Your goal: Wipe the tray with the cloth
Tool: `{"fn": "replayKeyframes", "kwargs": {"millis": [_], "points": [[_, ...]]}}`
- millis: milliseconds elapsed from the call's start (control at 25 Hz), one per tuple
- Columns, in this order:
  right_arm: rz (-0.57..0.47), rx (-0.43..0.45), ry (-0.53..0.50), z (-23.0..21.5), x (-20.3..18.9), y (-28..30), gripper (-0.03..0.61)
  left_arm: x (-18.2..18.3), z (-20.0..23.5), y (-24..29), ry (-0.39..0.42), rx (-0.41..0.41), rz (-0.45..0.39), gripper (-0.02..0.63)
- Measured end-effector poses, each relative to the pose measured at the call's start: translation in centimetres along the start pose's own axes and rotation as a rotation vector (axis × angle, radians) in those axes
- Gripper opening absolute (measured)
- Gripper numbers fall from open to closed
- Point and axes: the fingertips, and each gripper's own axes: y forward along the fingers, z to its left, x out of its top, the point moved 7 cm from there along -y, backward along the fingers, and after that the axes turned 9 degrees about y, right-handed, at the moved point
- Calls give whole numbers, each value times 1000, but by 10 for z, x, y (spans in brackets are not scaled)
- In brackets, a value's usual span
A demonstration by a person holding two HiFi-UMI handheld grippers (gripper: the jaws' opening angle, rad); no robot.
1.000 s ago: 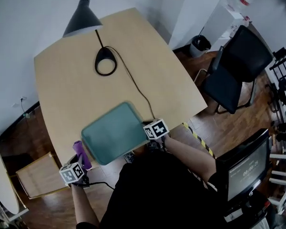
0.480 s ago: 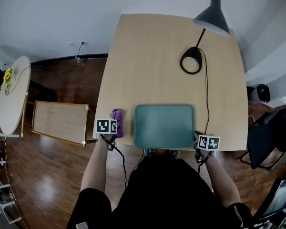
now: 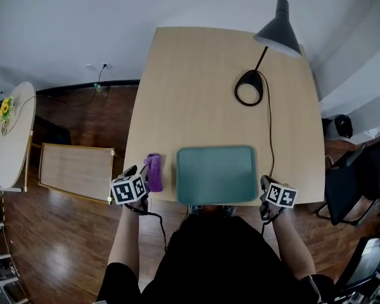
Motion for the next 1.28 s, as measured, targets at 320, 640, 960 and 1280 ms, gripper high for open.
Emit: {"fn": "replayKeyframes", "kwargs": {"millis": [320,640,960,1280], "points": [[-299,94,66,48,56,-63,21,40,-73,-42,141,-141,-270,150],[-486,276,-90,111,64,-151,21,25,-177,-113,359,-264,-482,148],[-700,384,-342,87,8,-271,21,-32,-266,-210,387,-159,-654,138],[-784,396,-440,68,-56,-325,21,-95,-313,-271,439,-145,-639,129]]}}
